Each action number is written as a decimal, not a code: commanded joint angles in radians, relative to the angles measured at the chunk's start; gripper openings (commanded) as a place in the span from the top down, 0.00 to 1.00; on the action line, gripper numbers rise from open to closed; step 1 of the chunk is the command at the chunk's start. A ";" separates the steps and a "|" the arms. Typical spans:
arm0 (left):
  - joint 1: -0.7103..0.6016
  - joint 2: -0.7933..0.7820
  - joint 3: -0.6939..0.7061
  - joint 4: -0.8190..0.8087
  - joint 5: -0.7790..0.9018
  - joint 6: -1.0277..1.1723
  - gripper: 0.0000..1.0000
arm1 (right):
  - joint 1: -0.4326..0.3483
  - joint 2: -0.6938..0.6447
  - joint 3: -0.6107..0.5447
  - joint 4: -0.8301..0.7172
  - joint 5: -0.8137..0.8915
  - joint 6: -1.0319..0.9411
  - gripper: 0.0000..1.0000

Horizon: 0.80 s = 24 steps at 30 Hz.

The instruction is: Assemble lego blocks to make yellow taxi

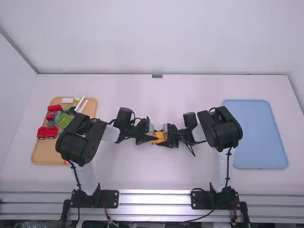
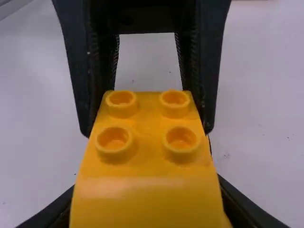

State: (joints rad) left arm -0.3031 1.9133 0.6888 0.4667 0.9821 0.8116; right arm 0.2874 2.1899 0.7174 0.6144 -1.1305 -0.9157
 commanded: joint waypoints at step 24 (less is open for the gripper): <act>-0.027 0.029 -0.028 -0.015 -0.018 0.120 0.66 | 0.005 0.010 0.008 0.006 -0.021 0.003 0.46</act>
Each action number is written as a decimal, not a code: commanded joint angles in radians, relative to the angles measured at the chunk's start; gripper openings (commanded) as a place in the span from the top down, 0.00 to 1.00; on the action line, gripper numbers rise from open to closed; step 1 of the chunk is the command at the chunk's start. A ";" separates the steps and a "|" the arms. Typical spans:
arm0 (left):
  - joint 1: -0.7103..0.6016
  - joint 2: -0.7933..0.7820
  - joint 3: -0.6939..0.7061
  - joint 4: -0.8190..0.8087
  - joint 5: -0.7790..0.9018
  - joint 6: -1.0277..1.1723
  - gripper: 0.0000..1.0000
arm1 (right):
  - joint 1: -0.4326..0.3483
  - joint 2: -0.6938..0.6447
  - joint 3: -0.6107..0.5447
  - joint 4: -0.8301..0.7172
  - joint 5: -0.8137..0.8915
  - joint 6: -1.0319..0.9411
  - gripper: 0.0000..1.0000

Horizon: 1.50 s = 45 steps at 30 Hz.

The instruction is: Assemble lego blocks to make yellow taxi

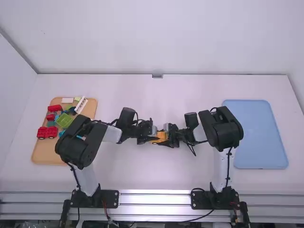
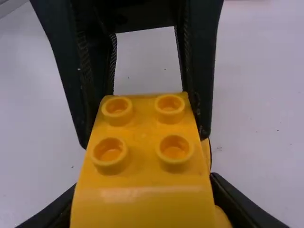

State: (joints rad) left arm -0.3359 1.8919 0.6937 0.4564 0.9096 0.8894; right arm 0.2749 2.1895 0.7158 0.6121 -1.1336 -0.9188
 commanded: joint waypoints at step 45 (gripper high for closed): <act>0.326 -0.321 -0.046 -0.200 -0.586 -0.474 0.01 | -0.475 -0.739 0.066 -0.835 0.508 0.058 0.23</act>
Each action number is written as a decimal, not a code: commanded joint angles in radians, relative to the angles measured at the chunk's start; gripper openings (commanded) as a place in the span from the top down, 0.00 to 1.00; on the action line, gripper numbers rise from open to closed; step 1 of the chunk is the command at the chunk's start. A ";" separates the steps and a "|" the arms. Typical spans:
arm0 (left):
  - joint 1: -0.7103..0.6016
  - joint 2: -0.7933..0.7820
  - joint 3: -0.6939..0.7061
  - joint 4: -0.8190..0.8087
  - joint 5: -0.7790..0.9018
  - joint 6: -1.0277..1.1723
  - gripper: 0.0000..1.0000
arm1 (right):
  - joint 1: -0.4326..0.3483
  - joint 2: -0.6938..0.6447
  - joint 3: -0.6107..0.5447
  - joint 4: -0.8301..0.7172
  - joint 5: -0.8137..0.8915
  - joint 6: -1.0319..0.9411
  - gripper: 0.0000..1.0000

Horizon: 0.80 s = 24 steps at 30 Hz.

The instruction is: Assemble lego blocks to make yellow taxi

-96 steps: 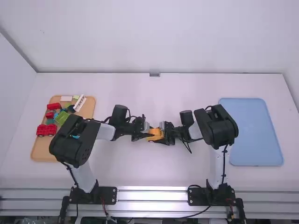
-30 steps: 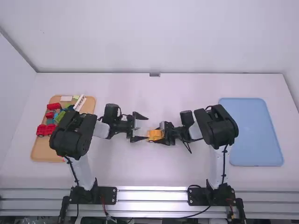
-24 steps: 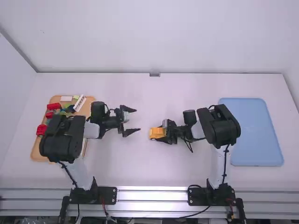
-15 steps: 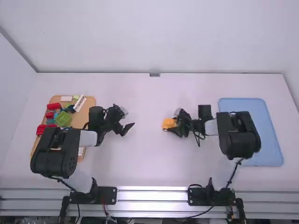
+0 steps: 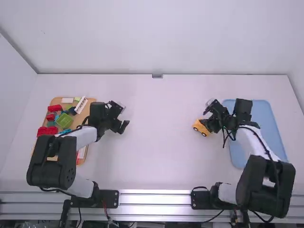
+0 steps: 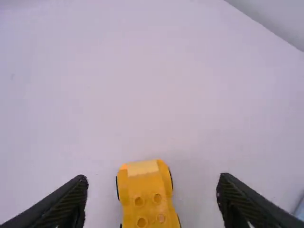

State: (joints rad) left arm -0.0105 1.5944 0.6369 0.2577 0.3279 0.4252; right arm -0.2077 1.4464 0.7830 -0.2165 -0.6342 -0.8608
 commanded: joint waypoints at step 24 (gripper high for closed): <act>-0.002 -0.024 0.010 -0.013 0.039 -0.010 0.01 | -0.033 0.462 -0.098 0.309 -0.108 -0.263 0.53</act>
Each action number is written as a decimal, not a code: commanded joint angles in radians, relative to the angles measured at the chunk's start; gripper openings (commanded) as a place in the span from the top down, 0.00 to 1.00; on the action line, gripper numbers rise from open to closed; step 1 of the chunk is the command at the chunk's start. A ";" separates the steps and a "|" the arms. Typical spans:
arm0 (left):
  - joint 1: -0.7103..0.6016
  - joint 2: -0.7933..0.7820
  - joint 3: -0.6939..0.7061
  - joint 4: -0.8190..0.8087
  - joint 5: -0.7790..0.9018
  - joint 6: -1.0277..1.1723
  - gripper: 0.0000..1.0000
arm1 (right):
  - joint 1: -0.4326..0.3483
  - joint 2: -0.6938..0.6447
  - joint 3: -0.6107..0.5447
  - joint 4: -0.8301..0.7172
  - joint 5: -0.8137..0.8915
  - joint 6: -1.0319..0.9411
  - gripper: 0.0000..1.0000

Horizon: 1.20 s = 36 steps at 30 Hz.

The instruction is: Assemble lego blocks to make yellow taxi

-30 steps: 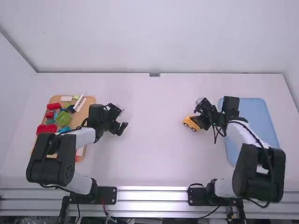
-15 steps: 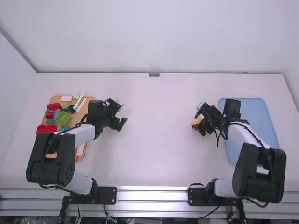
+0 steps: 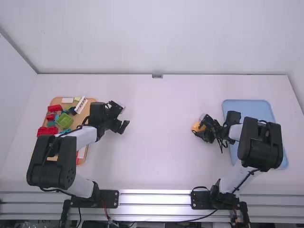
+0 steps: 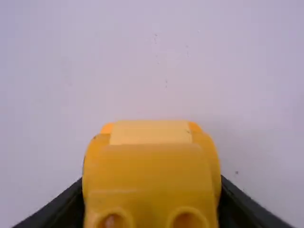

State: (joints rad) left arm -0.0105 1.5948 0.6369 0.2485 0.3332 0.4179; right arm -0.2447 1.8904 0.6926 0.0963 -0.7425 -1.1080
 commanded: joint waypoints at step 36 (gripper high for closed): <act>0.003 -0.024 0.010 0.019 0.051 -0.003 0.01 | -0.395 -0.076 0.197 -0.046 0.458 0.589 0.55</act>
State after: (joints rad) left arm -0.0105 1.5944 0.6369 0.2722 0.3656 0.4175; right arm -0.6571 1.8183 0.8322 0.0483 -0.3202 -0.5392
